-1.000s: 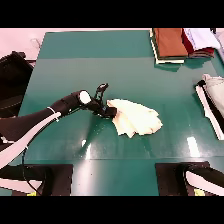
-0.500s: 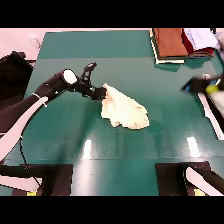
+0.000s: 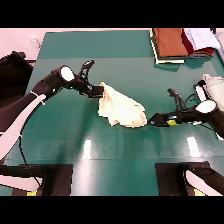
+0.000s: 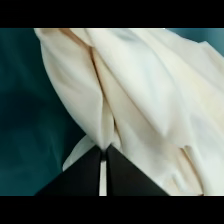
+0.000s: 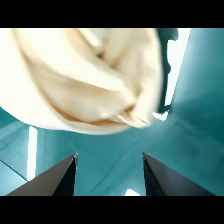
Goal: Fold the shirts.
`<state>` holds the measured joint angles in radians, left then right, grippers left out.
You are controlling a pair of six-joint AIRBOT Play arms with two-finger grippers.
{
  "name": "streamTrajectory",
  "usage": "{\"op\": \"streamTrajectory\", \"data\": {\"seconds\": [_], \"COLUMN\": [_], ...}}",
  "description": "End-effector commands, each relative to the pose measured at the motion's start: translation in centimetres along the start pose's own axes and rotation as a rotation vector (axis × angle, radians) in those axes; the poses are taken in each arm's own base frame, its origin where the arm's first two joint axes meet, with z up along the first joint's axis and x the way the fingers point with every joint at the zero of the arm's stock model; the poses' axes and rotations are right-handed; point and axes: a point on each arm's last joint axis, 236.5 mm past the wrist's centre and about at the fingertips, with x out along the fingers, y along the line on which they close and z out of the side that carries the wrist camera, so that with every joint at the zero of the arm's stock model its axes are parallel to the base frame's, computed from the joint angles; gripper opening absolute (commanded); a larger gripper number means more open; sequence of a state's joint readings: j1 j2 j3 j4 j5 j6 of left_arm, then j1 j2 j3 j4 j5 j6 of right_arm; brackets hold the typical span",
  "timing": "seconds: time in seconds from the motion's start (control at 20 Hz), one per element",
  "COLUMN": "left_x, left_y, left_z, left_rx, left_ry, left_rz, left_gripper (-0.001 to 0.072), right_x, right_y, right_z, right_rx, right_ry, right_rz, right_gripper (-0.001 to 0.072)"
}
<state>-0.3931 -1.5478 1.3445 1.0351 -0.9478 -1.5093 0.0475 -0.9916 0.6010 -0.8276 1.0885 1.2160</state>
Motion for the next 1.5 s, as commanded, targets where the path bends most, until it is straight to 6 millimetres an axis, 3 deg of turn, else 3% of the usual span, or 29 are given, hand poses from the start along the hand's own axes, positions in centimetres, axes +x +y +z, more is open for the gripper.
{"op": "streamTrajectory", "data": {"seconds": [0.0, 0.25, 0.35, 0.45, 0.5, 0.55, 0.65, 0.75, 0.85, 0.9, 1.0, 1.1, 1.2, 1.25, 1.35, 1.45], "left_x": [-0.1, -0.1, -0.1, -0.1, -0.5, -1.7, -6.4, -14.6, -24.3, -29.1, -36.4, -41.8, -44.0, -44.0, -42.9, -40.3], "left_y": [0.1, 0.1, 0.1, 0.1, 0.3, 0.4, -0.1, -1.6, -4.5, -6.5, -10.1, -12.7, -13.7, -14.2, -14.3, -13.0], "left_z": [-0.2, -0.2, -0.2, -0.5, -0.6, -0.2, 2.4, 6.1, 8.3, 8.6, 7.7, 6.0, 4.7, 4.3, 3.9, 4.1], "left_rx": [0.003, 0.003, 0.003, 0.005, 0.022, 0.056, 0.143, 0.238, 0.328, 0.363, 0.41, 0.444, 0.458, 0.459, 0.455, 0.438], "left_ry": [0.01, 0.01, 0.01, 0.023, 0.036, 0.037, -0.051, -0.235, -0.446, -0.554, -0.715, -0.833, -0.877, -0.87, -0.826, -0.746], "left_rz": [0.004, 0.004, 0.004, 0.005, 0.018, 0.045, 0.103, 0.172, 0.228, 0.228, 0.198, 0.166, 0.149, 0.129, 0.105, 0.125], "left_gripper": [0.0028, 0.0028, 0.0029, 0.0028, 0.0028, 0.0028, 0.0028, 0.0028, 0.0028, 0.0028, 0.0028, 0.0027, 0.0027, 0.0027, 0.0027, 0.0028], "right_x": [1.6, 2.1, 3.3, 3.9, 3.3, 1.8, -4.2, -12.8, -21.5, -25.5, -31.4, -34.9, -35.9, -35.9, -35.2, -33.4], "right_y": [3.5, 6.1, 5.9, 5.7, 6.1, 6.8, 9.0, 10.7, 12.0, 12.9, 14.2, 15.2, 16.2, 16.6, 17.9, 18.6], "right_z": [1.8, 2.1, 1.6, 1.9, 3.0, 4.4, 8.2, 11.1, 12.0, 11.8, 11.3, 10.8, 10.6, 10.7, 11.3, 13.0], "right_rx": [-0.14, -0.218, -0.217, -0.242, -0.27, -0.32, -0.434, -0.476, -0.489, -0.494, -0.49, -0.483, -0.477, -0.479, -0.499, -0.507], "right_ry": [-0.082, -0.089, -0.056, -0.059, -0.093, -0.137, -0.274, -0.42, -0.557, -0.623, -0.732, -0.808, -0.815, -0.799, -0.762, -0.716], "right_rz": [0.011, 0.032, 0.028, 0.017, 0.006, -0.008, -0.055, -0.133, -0.212, -0.242, -0.297, -0.328, -0.321, -0.31, -0.271, -0.232], "right_gripper": [0.047, 0.0426, 0.0273, 0.0018, 0.0017, 0.0017, 0.0017, 0.0017, 0.0016, 0.0016, 0.0016, 0.0016, 0.0016, 0.0015, 0.0016, 0.0016]}}
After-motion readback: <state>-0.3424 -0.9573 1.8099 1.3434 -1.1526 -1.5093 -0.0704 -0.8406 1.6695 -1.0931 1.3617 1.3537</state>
